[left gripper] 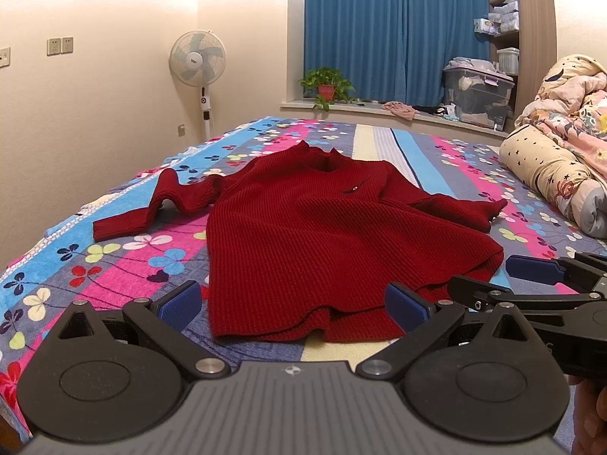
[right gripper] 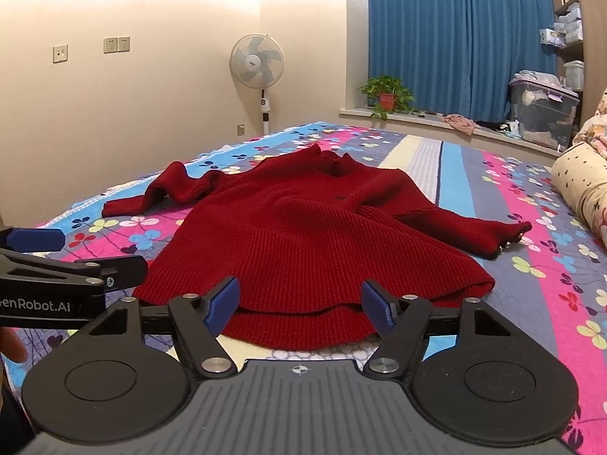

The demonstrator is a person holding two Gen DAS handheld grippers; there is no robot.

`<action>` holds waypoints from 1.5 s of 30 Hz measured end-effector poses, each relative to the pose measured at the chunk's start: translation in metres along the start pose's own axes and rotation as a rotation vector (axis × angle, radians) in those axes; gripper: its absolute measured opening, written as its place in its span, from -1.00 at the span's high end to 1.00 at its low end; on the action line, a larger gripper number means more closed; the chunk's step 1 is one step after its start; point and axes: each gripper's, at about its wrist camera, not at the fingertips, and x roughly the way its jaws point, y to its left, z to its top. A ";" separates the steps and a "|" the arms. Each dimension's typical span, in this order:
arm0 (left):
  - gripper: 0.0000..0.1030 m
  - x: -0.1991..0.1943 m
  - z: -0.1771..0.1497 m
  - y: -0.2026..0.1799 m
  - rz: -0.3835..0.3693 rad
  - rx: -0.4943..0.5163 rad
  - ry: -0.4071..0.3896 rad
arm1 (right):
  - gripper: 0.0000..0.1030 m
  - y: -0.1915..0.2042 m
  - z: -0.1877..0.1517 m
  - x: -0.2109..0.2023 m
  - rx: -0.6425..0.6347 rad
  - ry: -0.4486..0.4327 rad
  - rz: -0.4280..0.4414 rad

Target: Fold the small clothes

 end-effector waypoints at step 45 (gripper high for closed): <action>0.86 0.138 0.022 0.070 -0.092 0.019 0.209 | 0.38 -0.071 0.033 0.019 0.237 0.077 -0.064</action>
